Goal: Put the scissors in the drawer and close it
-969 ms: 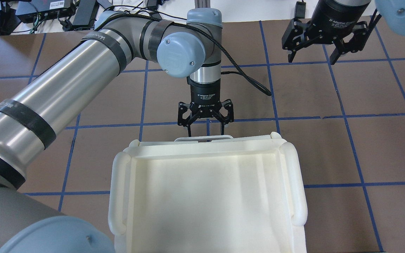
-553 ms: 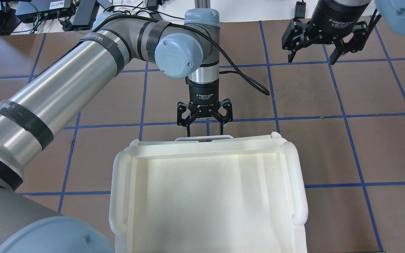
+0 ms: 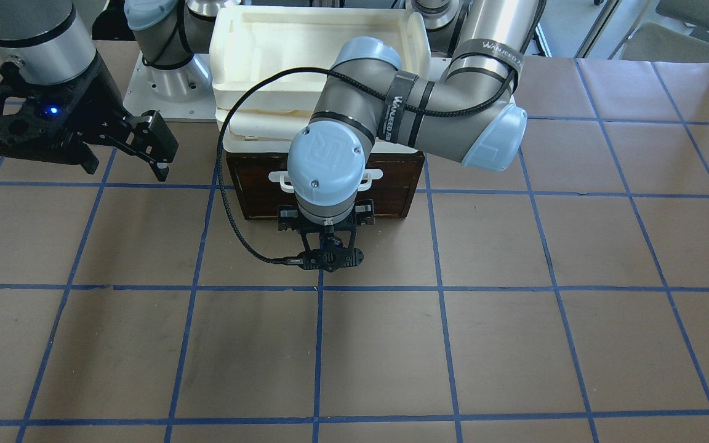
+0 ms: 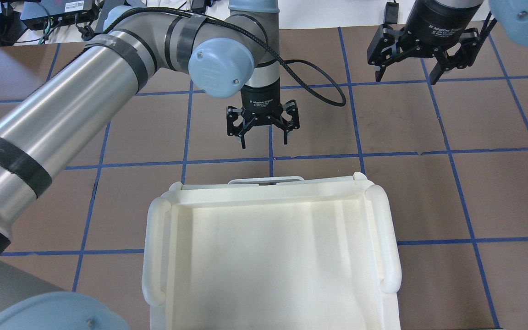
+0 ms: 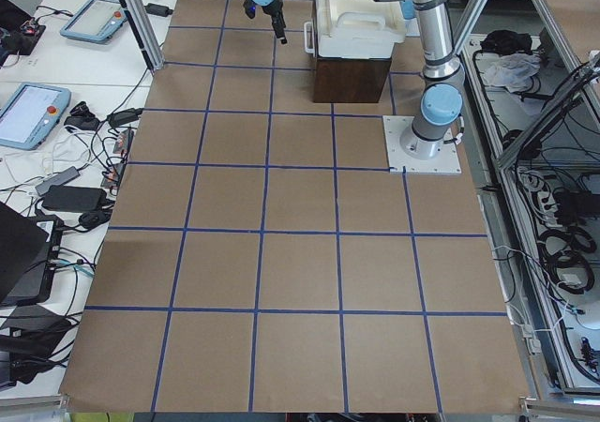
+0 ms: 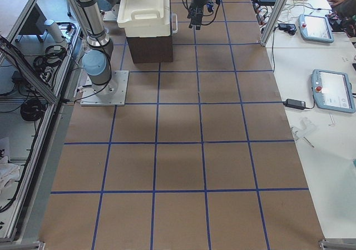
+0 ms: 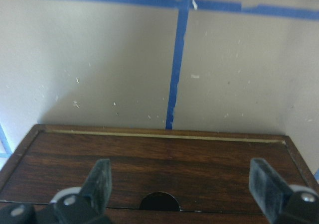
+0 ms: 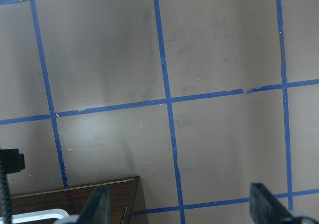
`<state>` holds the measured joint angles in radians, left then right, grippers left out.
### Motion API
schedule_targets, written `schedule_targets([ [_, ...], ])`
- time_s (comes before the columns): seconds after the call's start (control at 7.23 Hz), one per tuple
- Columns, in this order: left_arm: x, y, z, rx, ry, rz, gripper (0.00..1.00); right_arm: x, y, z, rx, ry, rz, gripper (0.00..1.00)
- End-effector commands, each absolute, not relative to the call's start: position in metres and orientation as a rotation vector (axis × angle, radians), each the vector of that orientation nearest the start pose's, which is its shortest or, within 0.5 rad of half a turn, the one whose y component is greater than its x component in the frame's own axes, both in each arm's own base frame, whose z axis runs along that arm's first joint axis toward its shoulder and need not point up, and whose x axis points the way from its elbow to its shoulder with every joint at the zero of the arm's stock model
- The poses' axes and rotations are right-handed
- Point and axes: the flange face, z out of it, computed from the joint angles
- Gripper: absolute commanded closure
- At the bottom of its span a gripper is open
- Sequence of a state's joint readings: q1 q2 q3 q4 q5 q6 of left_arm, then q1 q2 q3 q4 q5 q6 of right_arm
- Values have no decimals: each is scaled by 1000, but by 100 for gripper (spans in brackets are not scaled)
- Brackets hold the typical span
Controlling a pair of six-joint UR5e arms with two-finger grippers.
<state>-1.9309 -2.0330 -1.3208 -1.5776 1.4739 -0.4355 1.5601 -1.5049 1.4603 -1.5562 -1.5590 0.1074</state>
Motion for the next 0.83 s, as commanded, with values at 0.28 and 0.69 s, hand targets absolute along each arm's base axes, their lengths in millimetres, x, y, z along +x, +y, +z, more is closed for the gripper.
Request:
schedule_targets([
  [0.28,-315,-504,473,-121,3230,-3,1,127,-527,507,184,3117,-61,0],
  [0.69,-267,-444,493,-69,3181,-64,1,127,-528,506,182,3119,-59,0],
])
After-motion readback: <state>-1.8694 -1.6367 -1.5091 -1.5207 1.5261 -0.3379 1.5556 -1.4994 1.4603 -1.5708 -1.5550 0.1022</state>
